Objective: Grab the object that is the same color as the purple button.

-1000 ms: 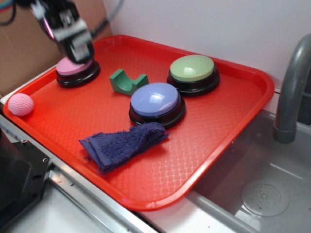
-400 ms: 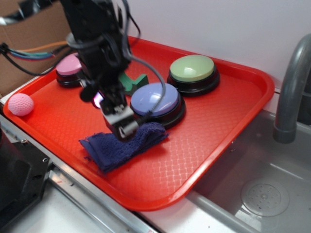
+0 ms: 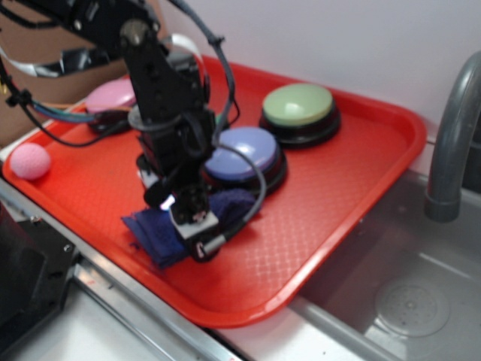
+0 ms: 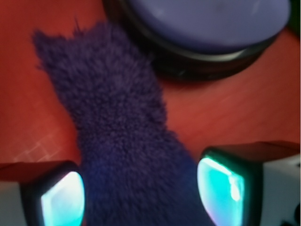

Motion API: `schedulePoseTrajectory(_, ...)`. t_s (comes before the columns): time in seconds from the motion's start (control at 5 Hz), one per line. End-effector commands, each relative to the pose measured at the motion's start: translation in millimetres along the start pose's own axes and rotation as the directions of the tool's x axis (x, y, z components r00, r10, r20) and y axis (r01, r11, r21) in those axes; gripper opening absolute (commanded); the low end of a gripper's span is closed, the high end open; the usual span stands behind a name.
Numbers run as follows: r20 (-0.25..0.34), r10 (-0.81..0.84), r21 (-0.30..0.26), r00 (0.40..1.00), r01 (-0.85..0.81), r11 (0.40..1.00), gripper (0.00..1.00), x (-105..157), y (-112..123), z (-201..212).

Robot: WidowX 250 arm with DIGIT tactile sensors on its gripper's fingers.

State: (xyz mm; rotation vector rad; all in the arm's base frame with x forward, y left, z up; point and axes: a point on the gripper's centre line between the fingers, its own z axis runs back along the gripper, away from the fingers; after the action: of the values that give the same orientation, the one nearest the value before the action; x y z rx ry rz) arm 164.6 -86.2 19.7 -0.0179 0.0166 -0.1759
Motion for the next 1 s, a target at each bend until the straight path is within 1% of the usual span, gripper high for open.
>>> schedulePoseTrajectory(0.0, 0.010, 0.057, -0.029, 0.998, -0.057, 0.998, 0.00, 5, -7, -9)
schedulePoseTrajectory(0.4, -0.006, 0.069, -0.020, 0.998, -0.069, 0.997, 0.00, 5, -7, -11)
schedulePoseTrajectory(0.6, -0.005, 0.096, -0.004, 0.995, -0.096, 0.995, 0.00, 4, -3, 3)
schedulePoseTrajectory(0.8, 0.003, 0.126, -0.045, 0.992, -0.126, 0.991, 0.00, 3, 3, 23)
